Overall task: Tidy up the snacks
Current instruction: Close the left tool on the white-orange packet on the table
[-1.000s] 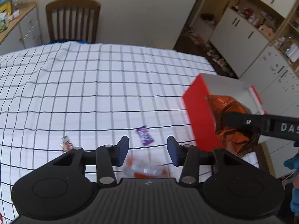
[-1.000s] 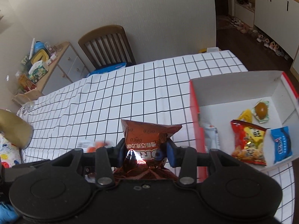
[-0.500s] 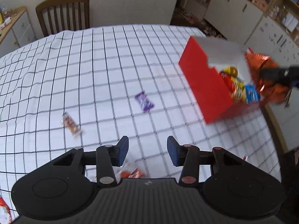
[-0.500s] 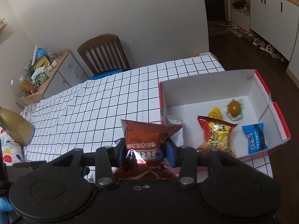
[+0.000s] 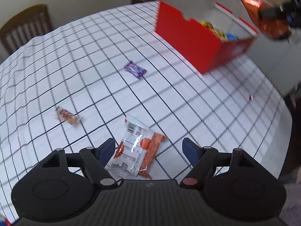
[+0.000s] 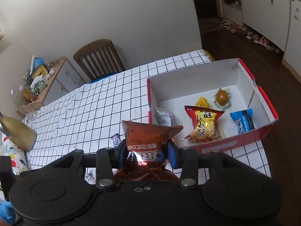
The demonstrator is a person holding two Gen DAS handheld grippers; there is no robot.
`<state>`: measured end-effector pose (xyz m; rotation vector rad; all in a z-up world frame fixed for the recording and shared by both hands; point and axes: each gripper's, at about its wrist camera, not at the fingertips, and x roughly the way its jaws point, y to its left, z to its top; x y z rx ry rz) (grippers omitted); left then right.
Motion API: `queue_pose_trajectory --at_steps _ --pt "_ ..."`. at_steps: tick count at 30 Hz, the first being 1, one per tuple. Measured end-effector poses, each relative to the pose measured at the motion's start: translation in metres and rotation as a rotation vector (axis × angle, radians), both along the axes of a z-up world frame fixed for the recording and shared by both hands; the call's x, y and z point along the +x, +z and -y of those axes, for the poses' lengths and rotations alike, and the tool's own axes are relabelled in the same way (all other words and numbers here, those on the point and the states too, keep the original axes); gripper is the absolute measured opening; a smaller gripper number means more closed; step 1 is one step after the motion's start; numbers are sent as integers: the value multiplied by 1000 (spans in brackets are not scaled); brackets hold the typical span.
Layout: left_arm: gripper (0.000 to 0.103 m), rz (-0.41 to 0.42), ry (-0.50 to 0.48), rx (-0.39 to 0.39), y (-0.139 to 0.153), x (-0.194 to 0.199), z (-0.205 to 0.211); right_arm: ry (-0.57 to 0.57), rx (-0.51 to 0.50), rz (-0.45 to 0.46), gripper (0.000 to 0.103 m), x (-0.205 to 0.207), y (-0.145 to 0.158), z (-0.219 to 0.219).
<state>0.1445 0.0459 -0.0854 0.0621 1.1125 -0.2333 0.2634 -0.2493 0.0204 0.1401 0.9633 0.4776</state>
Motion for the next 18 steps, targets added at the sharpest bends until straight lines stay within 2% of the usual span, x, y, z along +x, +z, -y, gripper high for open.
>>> queue_pose_trajectory --at_steps 3,7,13,15,18 --pt "78 -25 -58 58 -14 0 4 -28 -4 -2 41 -8 -1 6" --pt "78 -48 -72 64 -29 6 -2 -67 -7 -17 41 -16 -7 14" --pt "77 -45 -102 69 -35 8 -1 -112 -18 -29 41 -25 -12 22" --pt "74 -41 -105 82 -37 8 0 -121 -16 -29 41 -26 -12 24" --pt "64 -38 -92 98 -40 10 0 -128 -17 -25 41 -28 -11 26"
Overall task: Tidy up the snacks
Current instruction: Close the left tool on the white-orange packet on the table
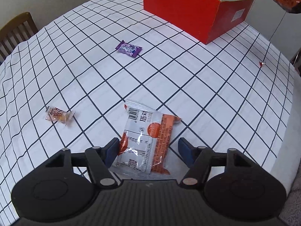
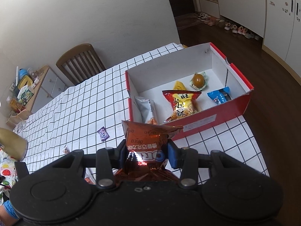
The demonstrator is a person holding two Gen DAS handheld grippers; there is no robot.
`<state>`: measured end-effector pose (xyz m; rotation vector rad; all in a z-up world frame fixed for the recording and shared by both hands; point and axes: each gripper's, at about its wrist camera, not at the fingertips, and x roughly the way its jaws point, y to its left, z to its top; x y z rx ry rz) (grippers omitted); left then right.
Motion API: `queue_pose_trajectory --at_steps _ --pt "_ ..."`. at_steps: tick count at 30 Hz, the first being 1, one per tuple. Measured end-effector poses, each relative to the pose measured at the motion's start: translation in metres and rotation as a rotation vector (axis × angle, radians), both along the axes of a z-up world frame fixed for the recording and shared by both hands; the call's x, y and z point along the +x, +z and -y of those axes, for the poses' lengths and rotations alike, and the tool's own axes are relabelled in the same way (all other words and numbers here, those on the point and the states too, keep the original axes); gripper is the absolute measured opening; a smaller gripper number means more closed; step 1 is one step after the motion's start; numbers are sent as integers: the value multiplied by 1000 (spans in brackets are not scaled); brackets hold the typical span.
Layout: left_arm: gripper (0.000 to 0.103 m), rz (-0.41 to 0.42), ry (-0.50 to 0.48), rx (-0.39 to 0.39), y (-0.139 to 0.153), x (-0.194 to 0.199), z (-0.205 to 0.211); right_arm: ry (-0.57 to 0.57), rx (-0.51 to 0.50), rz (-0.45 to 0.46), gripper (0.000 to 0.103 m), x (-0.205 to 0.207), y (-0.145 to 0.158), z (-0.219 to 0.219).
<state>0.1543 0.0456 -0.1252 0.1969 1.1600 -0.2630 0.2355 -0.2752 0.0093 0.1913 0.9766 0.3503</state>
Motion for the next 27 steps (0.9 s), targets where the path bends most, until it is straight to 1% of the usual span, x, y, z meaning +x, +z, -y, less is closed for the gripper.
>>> queue_pose_trajectory --at_steps 2,6,8,12,16,21,27 --pt "56 -1 17 6 -1 2 -2 -2 1 0 41 0 0 1" --pt "54 3 39 14 -2 1 0 -3 1 -1 41 2 -1 4" --pt "51 9 56 17 -1 1 1 0 1 -1 41 3 -1 5" --pt "50 15 120 26 -1 2 1 7 5 -3 41 7 -2 7" --pt "50 7 196 3 3 4 -1 17 7 -4 41 14 -2 11" --pt "50 14 290 -44 20 4 4 32 10 -6 41 23 -1 18" --pt "50 56 362 -111 55 10 25 56 18 2 41 34 2 27"
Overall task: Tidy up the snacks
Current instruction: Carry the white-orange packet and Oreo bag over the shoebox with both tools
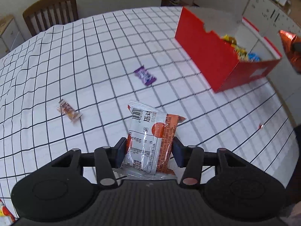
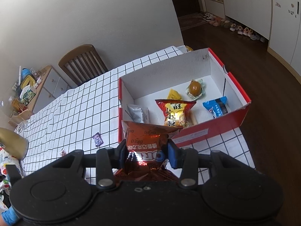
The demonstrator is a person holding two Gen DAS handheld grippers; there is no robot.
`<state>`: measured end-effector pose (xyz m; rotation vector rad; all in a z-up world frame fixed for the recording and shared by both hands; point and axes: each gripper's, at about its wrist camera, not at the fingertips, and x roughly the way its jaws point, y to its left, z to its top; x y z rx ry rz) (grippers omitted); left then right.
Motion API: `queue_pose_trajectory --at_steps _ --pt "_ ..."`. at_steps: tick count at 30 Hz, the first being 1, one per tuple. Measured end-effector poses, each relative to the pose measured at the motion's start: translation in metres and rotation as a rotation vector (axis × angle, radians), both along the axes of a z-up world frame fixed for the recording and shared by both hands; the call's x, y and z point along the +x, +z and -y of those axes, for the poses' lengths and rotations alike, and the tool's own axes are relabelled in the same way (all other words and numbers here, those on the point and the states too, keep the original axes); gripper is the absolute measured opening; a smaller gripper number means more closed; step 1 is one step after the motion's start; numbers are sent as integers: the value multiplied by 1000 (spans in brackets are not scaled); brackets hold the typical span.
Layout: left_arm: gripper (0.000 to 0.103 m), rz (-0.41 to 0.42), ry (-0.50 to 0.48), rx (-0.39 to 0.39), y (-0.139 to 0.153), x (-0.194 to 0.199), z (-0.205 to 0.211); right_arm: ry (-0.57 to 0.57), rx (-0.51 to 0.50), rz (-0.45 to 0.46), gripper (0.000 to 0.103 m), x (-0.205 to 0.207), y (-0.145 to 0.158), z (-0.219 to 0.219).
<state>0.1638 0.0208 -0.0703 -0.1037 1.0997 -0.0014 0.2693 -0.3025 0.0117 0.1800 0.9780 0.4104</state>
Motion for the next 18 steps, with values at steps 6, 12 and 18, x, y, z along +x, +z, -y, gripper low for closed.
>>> queue_pose_trajectory --at_steps 6,12,18 --pt "50 47 42 -51 31 14 26 18 10 9 41 10 3 10" --pt "50 82 54 -59 55 35 56 36 12 17 41 22 5 21" --pt "50 122 52 -68 72 63 83 51 1 38 41 38 9 31"
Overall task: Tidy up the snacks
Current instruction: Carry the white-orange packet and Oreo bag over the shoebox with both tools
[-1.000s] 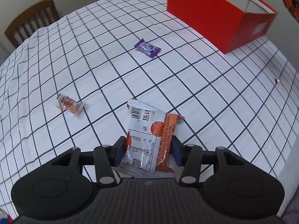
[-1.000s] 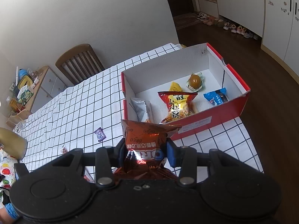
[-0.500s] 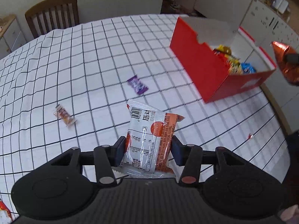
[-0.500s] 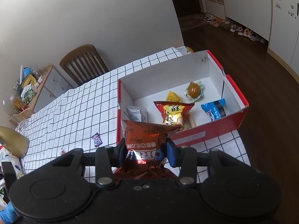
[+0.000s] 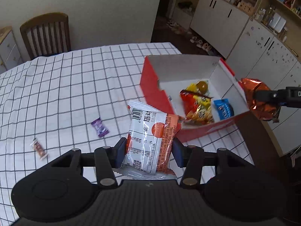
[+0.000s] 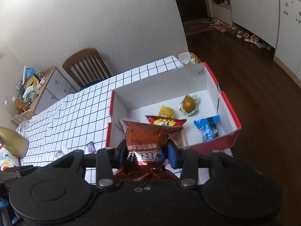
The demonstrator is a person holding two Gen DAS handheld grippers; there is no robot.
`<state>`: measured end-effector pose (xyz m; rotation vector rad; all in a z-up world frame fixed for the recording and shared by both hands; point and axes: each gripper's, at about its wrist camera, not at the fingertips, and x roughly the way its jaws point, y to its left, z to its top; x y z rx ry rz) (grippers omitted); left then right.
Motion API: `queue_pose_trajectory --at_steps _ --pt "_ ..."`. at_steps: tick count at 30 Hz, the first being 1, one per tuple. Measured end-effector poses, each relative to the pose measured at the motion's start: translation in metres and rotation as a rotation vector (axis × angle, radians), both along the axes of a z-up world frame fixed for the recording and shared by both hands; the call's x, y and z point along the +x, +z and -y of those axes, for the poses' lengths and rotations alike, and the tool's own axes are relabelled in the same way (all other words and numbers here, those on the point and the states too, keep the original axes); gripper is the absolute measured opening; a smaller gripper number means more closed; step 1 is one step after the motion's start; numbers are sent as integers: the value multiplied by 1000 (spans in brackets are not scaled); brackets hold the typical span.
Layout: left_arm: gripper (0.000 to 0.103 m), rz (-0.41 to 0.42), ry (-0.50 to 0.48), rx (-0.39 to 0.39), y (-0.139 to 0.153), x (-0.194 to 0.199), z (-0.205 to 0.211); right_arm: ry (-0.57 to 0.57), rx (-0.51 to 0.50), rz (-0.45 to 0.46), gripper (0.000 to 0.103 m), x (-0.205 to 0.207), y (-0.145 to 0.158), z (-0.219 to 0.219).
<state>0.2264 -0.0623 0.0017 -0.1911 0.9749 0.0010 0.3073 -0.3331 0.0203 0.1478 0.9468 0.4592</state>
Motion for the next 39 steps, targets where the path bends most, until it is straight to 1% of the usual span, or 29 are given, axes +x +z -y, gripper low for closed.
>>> queue_pose_trajectory --at_steps 3,7,9,18,21,27,35,39 --pt "50 13 -4 1 5 16 13 5 -4 11 41 10 1 4" --pt "50 26 -9 32 9 36 32 10 -4 26 41 23 1 11" --pt "50 30 -7 34 10 46 40 11 -3 29 41 30 1 14" --pt "50 47 24 57 9 90 71 21 -30 40 41 58 -8 24" --pt "50 40 35 50 5 106 77 38 -59 46 41 65 -14 24" --pt "50 12 51 64 -8 132 90 59 -107 29 41 77 -31 22" --pt "50 -45 60 80 -28 155 99 95 -156 17 41 83 -45 13" --pt "50 -68 53 105 -37 160 104 107 -176 16 41 86 -52 10"
